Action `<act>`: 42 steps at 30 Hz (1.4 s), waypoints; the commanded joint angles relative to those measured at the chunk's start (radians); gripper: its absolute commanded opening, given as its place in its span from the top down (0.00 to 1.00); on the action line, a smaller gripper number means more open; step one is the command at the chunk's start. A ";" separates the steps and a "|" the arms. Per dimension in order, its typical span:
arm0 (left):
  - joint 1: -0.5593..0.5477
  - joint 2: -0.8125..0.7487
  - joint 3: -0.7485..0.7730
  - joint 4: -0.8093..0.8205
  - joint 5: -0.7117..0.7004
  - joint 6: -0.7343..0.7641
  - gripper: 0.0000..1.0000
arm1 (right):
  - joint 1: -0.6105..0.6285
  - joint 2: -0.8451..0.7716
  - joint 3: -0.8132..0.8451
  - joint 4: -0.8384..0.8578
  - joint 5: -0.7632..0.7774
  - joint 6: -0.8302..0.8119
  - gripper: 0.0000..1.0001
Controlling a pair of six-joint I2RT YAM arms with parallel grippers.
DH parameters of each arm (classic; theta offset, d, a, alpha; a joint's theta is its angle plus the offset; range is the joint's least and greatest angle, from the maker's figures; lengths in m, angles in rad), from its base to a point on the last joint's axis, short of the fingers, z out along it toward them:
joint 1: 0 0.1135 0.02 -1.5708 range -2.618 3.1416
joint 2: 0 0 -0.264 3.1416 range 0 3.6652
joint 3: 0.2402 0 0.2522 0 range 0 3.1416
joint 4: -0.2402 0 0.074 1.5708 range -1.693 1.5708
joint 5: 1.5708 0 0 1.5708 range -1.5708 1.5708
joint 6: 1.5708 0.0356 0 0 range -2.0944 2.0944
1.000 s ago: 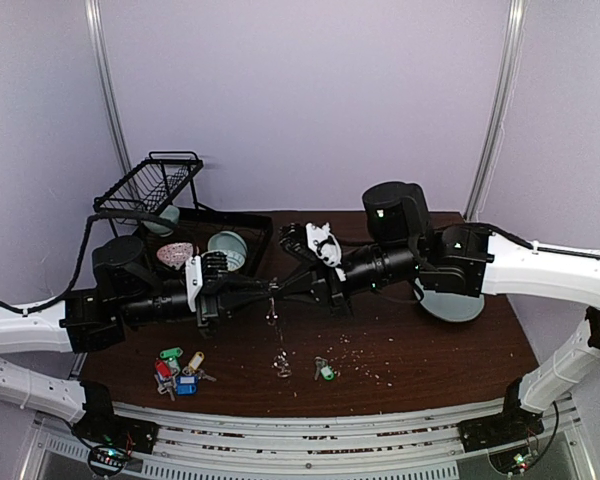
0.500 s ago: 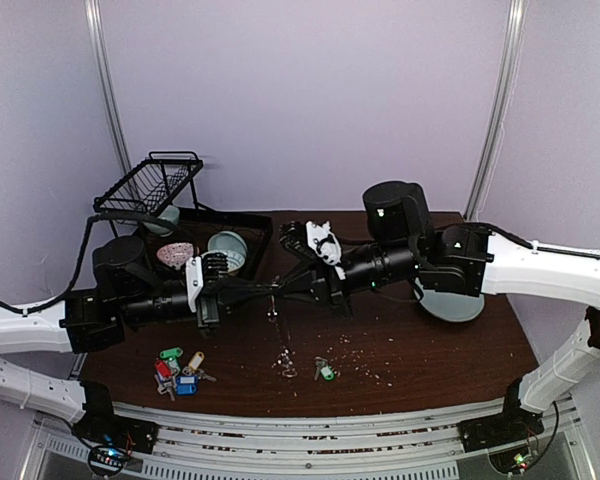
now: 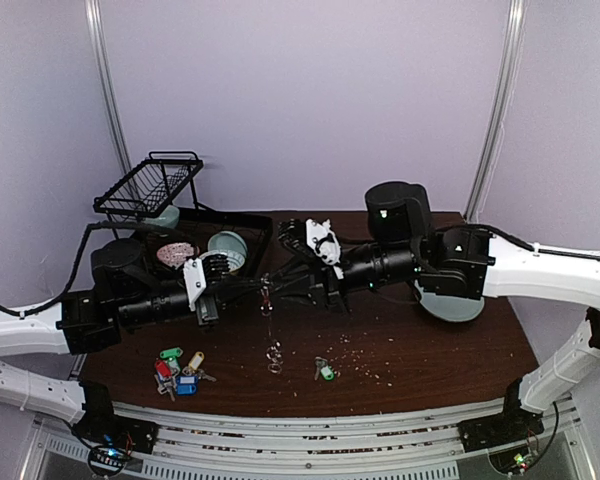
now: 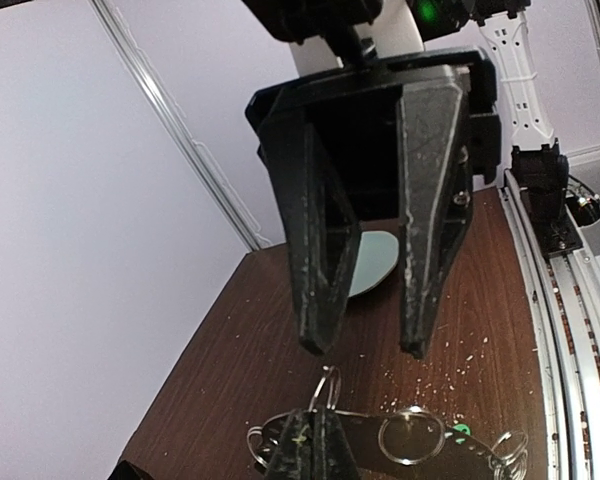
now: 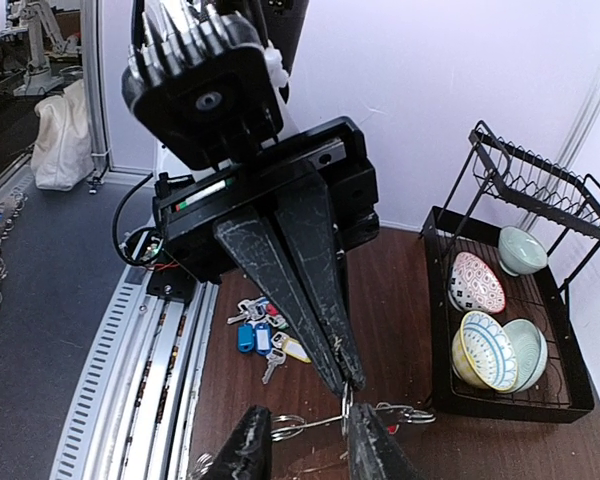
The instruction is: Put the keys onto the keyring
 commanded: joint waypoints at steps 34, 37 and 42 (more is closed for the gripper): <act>0.016 -0.022 0.000 0.018 0.135 0.012 0.74 | 0.001 -0.049 -0.089 0.203 -0.049 0.074 1.00; 0.018 -0.021 0.000 0.045 0.145 -0.011 0.77 | 0.001 -0.072 -0.190 0.453 -0.102 0.175 1.00; 0.018 -0.016 0.001 0.074 0.222 -0.044 0.80 | 0.034 -0.035 -0.257 0.665 -0.068 0.290 1.00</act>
